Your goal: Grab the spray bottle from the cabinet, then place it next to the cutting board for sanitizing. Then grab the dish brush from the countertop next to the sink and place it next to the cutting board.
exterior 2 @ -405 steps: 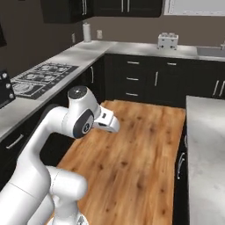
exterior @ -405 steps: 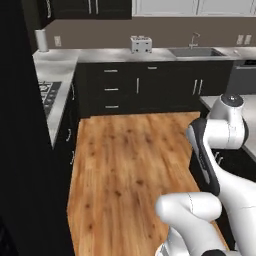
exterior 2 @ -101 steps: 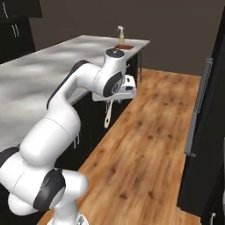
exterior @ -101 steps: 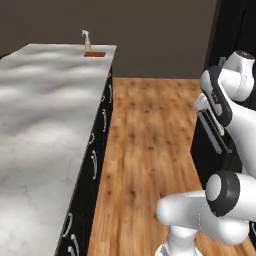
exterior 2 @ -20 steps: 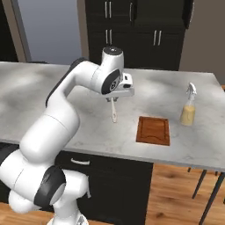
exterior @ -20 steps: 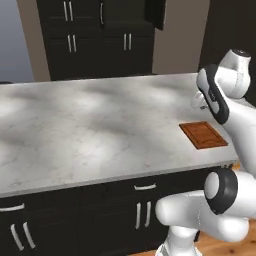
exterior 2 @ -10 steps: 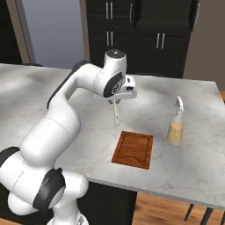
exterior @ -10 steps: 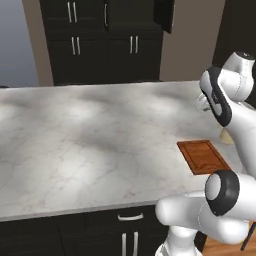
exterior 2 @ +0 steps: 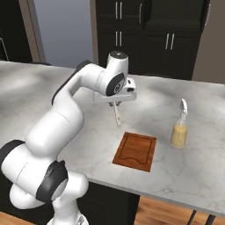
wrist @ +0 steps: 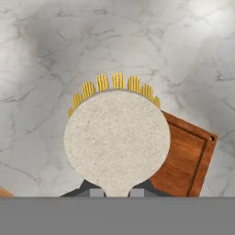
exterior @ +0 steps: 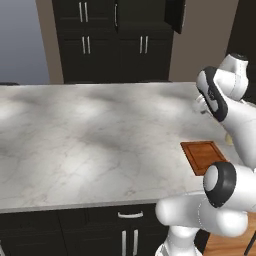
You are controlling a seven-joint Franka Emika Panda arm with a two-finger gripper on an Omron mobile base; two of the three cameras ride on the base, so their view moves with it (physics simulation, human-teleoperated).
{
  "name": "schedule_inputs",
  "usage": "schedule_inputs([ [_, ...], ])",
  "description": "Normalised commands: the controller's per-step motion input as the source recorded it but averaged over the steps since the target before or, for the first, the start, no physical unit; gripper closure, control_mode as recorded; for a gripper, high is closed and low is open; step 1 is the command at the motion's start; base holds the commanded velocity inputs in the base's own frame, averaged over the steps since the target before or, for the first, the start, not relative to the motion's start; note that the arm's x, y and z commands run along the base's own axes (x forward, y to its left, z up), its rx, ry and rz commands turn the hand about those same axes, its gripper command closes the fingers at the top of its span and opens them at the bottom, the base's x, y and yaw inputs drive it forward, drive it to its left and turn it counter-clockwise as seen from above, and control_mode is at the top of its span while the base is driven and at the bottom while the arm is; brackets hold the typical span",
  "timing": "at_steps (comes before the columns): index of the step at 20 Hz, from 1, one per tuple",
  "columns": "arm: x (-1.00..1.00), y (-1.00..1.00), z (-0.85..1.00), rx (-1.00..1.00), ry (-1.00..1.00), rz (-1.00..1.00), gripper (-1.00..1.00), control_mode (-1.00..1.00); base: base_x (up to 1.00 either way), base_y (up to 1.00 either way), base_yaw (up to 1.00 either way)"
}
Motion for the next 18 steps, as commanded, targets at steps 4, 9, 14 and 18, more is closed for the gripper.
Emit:
schedule_inputs([
  [4, 0.52, -0.02, -1.00, 0.01, 0.30, 0.06, 1.00, -1.00, 0.00, 0.00, 0.00],
  [9, 0.48, 0.20, -0.82, 0.00, 0.07, 0.00, 1.00, -1.00, 0.00, 0.00, 0.00],
  [14, 0.33, 0.15, -0.98, 0.00, 0.00, 0.00, 1.00, -1.00, 0.00, 0.00, 0.00],
  [18, 0.14, 0.11, -0.93, 0.00, 0.00, 0.00, 1.00, -1.00, 0.00, 0.00, 0.00],
])
